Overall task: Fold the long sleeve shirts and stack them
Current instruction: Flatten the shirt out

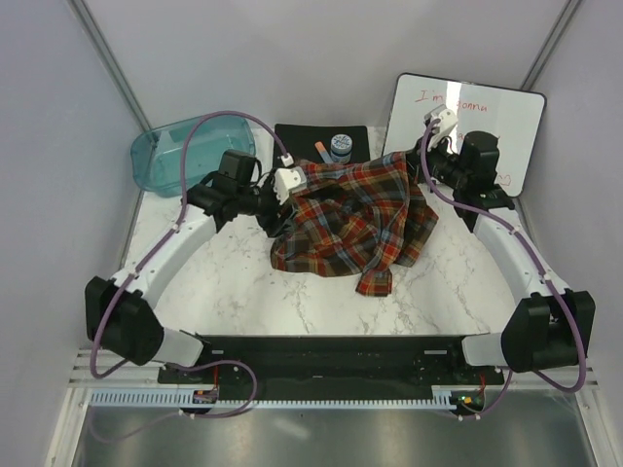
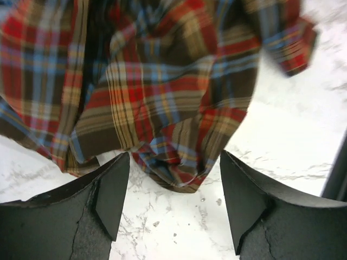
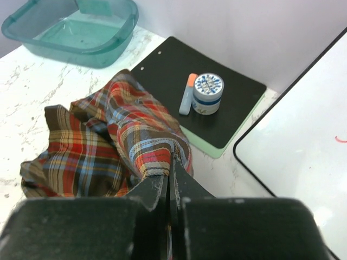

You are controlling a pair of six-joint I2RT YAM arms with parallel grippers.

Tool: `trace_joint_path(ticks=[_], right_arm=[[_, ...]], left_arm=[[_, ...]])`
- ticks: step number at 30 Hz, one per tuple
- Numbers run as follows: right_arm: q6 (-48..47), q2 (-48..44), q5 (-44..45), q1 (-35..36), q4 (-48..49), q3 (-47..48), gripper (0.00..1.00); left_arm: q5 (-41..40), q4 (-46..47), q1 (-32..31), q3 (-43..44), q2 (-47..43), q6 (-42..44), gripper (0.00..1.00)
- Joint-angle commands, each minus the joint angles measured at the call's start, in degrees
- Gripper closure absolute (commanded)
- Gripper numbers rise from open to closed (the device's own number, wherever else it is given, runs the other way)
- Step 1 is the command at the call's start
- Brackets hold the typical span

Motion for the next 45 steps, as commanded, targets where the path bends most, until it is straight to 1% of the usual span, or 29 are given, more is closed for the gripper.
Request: trace_joint_path(ticks=[1,5,6,7,9,10,12,13,16,18,19,20,21,23,24,25,26,27,28,29,30,32,33,34,37,41,43,44,45], right_arm=[[0.54,-2.08,-2.95,-0.35,-1.42,-1.66,1.00],[1.51,-2.43,-3.12,-0.53,-1.78,-1.84,1.00],[1.86,-2.69,-2.95,-0.53,-1.86,-1.75,1.00],[2.04,-2.78,-2.95,-0.70,-2.04,-1.67,1.00],[2.04,-3.57,-3.04,-0.79,-2.48,-1.67,1.00],[2.30,-3.84,-3.04,-0.79,-2.48,-1.84,1.00],[2.22,-4.80,-3.12,-0.97,-4.13,-2.02,1.00],[1.95,-5.33,-3.21,-1.05,-5.28,-2.54,1.00],[1.42,-7.44,-3.48,-1.41,-7.04,-4.29,1.00],[0.72,-8.75,-3.65,-1.58,-8.54,-5.09,1.00],[0.63,-9.11,-3.48,-1.67,-9.41,-6.14,1.00],[-0.15,-9.46,-3.39,-2.11,-9.60,-6.67,1.00],[-0.42,-9.90,-3.04,-2.28,-9.77,-7.20,1.00],[-0.69,-9.90,-2.34,-3.07,-10.04,-8.52,1.00],[-0.95,-9.47,-2.33,-3.16,-10.30,-8.61,1.00],[-0.86,-9.29,-1.90,-3.34,-11.00,-8.52,1.00],[-0.69,-9.03,-1.89,-3.86,-11.18,-8.43,1.00],[-0.25,-8.85,-2.07,-3.95,-11.27,-8.35,1.00],[0.10,-8.93,-2.07,-3.96,-11.18,-8.00,1.00],[0.37,-8.67,-2.07,-4.04,-11.01,-7.73,1.00],[0.72,-8.24,-2.59,-4.13,-11.01,-7.38,1.00],[1.86,-7.62,-2.77,-4.13,-10.39,-6.77,1.00],[2.04,-6.92,-3.03,-4.13,-10.22,-6.59,1.00],[2.04,-6.57,-3.21,-4.13,-10.13,-6.59,1.00],[2.13,-6.04,-3.04,-4.13,-9.95,-6.76,1.00],[2.56,-5.60,-2.77,-4.13,-9.69,-6.50,1.00],[2.83,-5.42,-3.03,-4.13,-9.08,-6.59,1.00],[2.92,-5.25,-3.12,-4.13,-8.81,-6.50,1.00],[2.83,-4.90,-3.21,-4.13,-8.90,-6.50,1.00]], left_arm=[[-5.69,14.75,1.37,-6.60,7.44,4.82,0.25],[-9.39,20.58,1.37,-4.86,17.20,7.22,0.27],[-10.27,20.60,1.37,-3.89,21.05,7.83,0.28],[-10.19,20.60,1.37,-2.93,22.30,8.27,0.33],[-7.57,18.32,1.02,-2.92,24.42,11.24,0.46],[-6.94,17.27,0.50,-4.05,24.69,12.48,0.67],[-8.07,12.63,-2.65,-5.89,24.17,17.03,0.84],[-8.17,10.95,-4.07,-9.12,22.25,18.45,0.92],[-3.44,0.41,-10.04,-15.80,16.62,23.73,0.98],[1.81,-6.43,-15.12,-18.81,8.98,23.92,0.98],[3.50,-8.56,-16.81,-21.09,6.52,23.83,0.98],[4.74,-9.80,-18.56,-22.15,1.36,23.65,0.98],[5.88,-10.60,-21.37,-22.95,-0.60,22.43,0.98],[6.51,-12.36,-22.36,-23.22,-4.82,20.24,0.95],[5.81,-12.80,-21.14,-22.70,-5.54,17.61,0.89],[6.94,-14.71,-19.13,-20.86,-5.98,17.33,0.69],[8.51,-15.08,-16.06,-19.72,-6.33,17.06,0.60],[11.14,-15.00,-8.64,-18.57,-6.86,15.32,0.55],[11.78,-14.74,-5.00,-16.65,-6.95,14.87,0.50],[11.43,-13.17,-2.09,-16.11,-6.95,14.69,0.50],[6.65,-10.45,1.51,-17.23,-7.73,12.34,0.50],[0.91,-0.81,3.47,-19.87,-8.79,9.95,0.50],[-3.21,2.02,4.44,-21.10,-9.15,9.16,0.50],[-4.46,3.79,4.45,-23.28,-9.32,9.06,0.50],[-4.57,4.16,4.45,-25.32,-8.71,12.13,0.47],[-5.09,1.09,4.45,-28.75,-10.28,16.44,0.43],[-3.87,-0.23,4.45,-30.95,-11.69,16.97,0.40],[-3.25,-0.58,4.36,-31.48,-12.48,16.80,0.34],[-2.12,-1.19,4.27,-32.35,-12.75,16.54,0.33]])
